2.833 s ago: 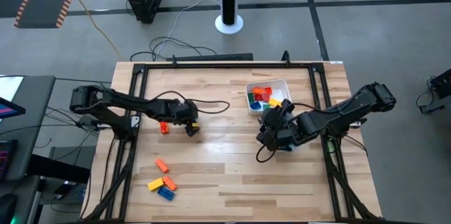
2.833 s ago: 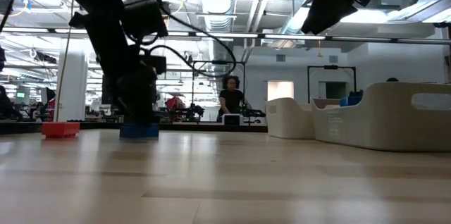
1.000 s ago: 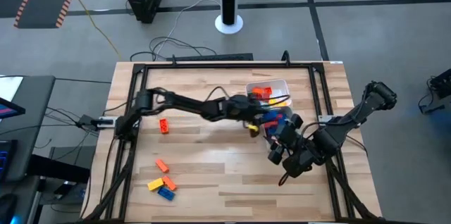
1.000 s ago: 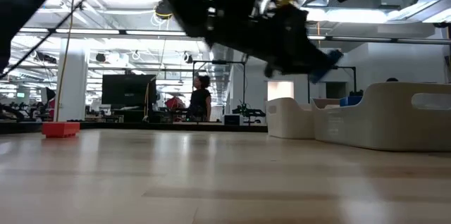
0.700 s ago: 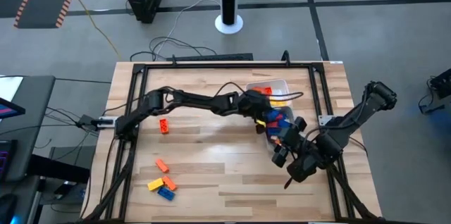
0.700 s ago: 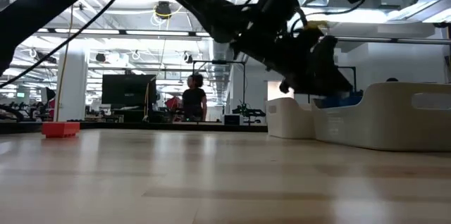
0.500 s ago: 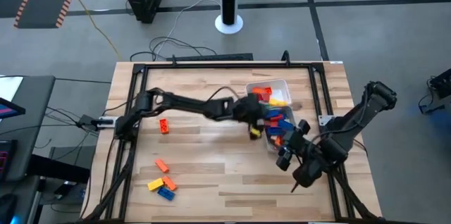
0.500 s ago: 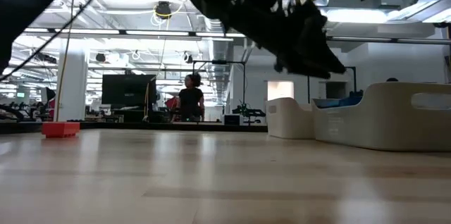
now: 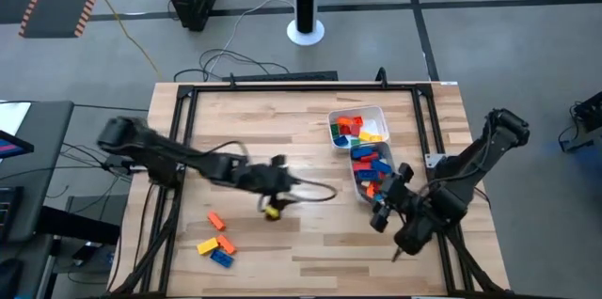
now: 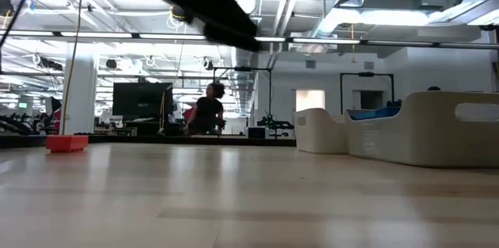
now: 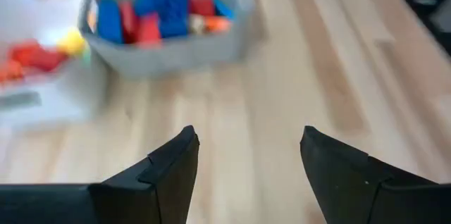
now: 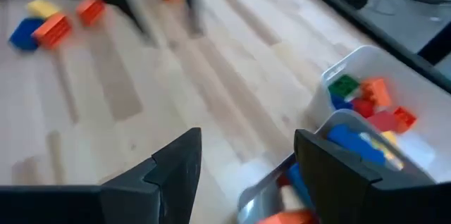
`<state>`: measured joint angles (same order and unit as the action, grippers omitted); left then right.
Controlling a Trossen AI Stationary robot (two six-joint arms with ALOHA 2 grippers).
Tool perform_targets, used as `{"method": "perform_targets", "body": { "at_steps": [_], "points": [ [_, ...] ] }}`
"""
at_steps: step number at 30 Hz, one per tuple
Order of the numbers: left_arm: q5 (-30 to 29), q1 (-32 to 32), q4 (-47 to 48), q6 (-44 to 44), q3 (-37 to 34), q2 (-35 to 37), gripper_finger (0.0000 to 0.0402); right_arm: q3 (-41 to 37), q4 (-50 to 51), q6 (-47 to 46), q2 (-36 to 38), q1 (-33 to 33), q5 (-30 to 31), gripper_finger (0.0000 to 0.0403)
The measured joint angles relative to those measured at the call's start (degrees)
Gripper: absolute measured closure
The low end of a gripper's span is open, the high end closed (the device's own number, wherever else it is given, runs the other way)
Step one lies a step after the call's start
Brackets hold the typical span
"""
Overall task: Sort blocks by size
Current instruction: Put the large orange game piece into the gray bin
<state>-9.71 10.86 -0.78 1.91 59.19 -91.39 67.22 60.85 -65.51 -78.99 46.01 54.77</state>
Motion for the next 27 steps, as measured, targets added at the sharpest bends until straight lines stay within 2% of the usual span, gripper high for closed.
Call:
{"method": "perform_targets", "body": {
  "at_steps": [4,8,10,13,16,20,23,27],
  "points": [
    [-1.0,6.6,11.4,9.6,-3.4,9.5,0.0165,0.0,-2.9,0.7,-2.5,-3.6,3.8,0.0148],
    [-5.9,13.8,25.4,18.5,-3.5,15.2,0.0165,0.0,-11.3,9.6,-8.7,-5.8,2.5,0.0148],
    [-11.3,16.8,31.7,25.5,-3.5,17.2,0.0165,0.0,-15.0,13.9,-11.6,-6.3,2.4,0.0148],
    [-21.0,19.1,43.9,40.6,-3.5,19.1,0.0165,0.0,-19.7,19.0,-15.0,-8.1,2.4,0.0148],
    [-26.8,19.4,56.7,54.6,-3.5,19.5,0.0165,0.0,-22.0,22.8,-16.0,-10.5,1.5,0.0148],
    [-26.2,18.8,66.0,64.8,-7.0,19.6,0.0165,0.0,-22.6,25.3,-15.0,-12.6,-1.7,0.0148],
    [-21.8,17.1,64.3,67.4,-13.0,21.3,0.0165,0.0,-23.4,27.6,-14.0,-12.9,-1.7,0.0148],
    [-18.1,13.3,57.3,68.4,-21.6,25.6,0.0165,0.1,-26.1,32.0,-13.9,-13.2,-1.8,0.0148]
  ]
}}
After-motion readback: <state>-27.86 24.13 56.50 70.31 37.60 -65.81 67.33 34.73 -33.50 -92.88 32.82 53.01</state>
